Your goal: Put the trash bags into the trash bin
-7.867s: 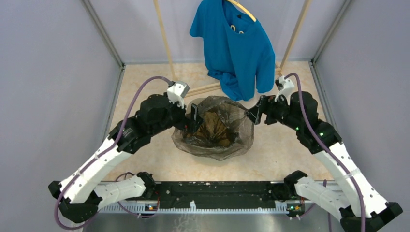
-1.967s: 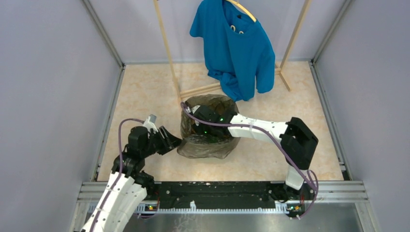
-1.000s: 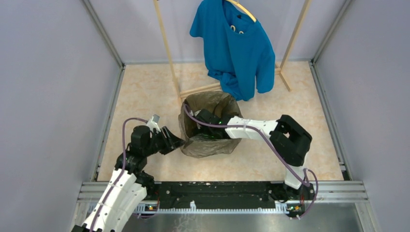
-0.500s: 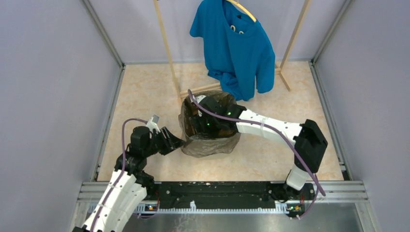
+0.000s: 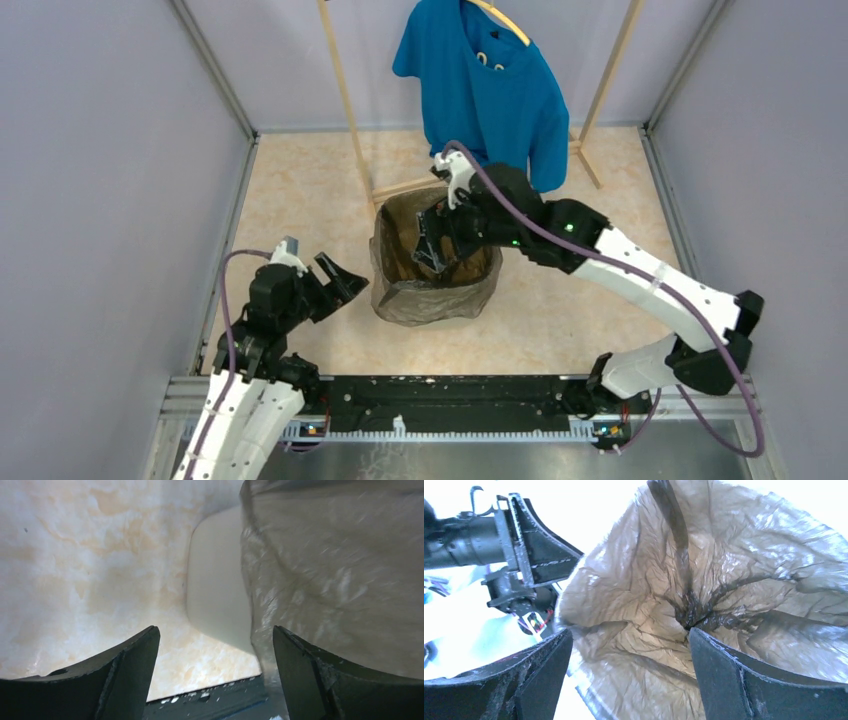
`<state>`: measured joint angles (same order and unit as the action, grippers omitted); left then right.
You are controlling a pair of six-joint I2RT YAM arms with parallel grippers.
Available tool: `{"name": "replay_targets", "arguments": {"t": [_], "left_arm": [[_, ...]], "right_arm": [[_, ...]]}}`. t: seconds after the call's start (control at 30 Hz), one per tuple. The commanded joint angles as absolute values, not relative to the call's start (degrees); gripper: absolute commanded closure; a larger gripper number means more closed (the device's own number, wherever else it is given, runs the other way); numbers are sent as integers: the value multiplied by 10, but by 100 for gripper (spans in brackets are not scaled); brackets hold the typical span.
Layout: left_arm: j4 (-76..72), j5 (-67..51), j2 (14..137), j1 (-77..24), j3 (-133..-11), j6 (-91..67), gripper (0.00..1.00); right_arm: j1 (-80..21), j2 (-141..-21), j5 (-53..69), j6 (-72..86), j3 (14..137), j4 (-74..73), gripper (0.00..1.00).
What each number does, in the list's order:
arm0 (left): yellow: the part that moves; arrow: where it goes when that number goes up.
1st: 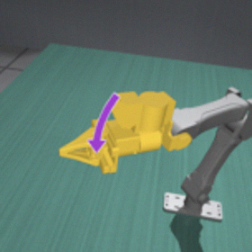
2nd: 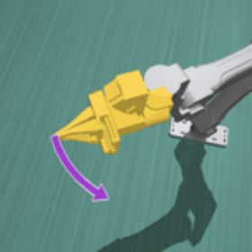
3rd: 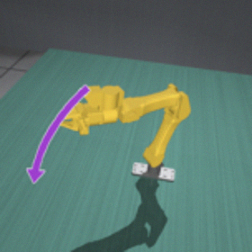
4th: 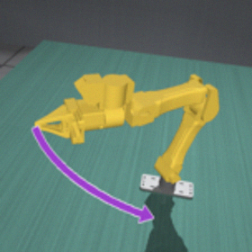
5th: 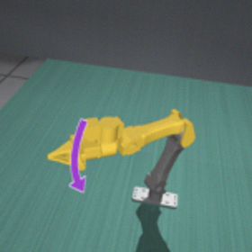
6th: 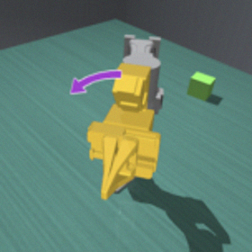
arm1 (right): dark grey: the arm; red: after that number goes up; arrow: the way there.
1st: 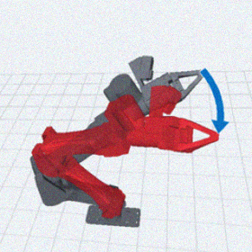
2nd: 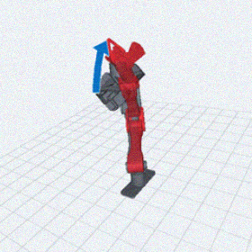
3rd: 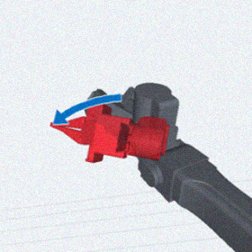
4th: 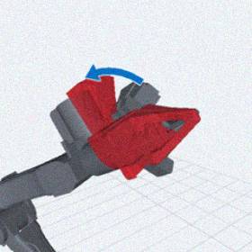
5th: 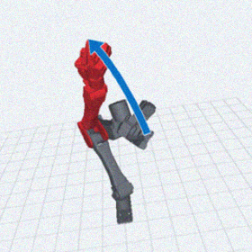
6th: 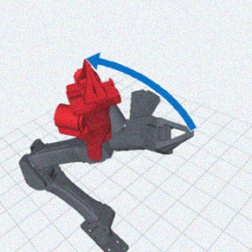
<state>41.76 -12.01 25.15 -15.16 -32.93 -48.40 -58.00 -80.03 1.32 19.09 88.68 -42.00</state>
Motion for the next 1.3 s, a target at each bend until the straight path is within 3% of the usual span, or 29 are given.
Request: {"name": "replay_targets", "arguments": {"t": [0.0,0.2,0.5,0.67,1.03,1.27], "left_arm": [[426,-50,264,-153,-379,-473,8],[359,-56,368,-152,-375,-383,6],[210,-227,543,-154,-367,-359,12],[99,-262,573,-180,-342,-374,6],[-124,-219,752,-396,-385,-512,6],[-192,-197,956,-472,-565,-537,5]], "right_arm": [[-578,-747,13,174,922,-443,12],[-579,-683,21,181,906,-431,10],[-578,-577,-18,191,861,-453,6],[-578,-520,-3,185,821,-430,2],[-578,-468,2,193,813,-440,1],[-578,-446,-17,198,813,-453,1]]}}
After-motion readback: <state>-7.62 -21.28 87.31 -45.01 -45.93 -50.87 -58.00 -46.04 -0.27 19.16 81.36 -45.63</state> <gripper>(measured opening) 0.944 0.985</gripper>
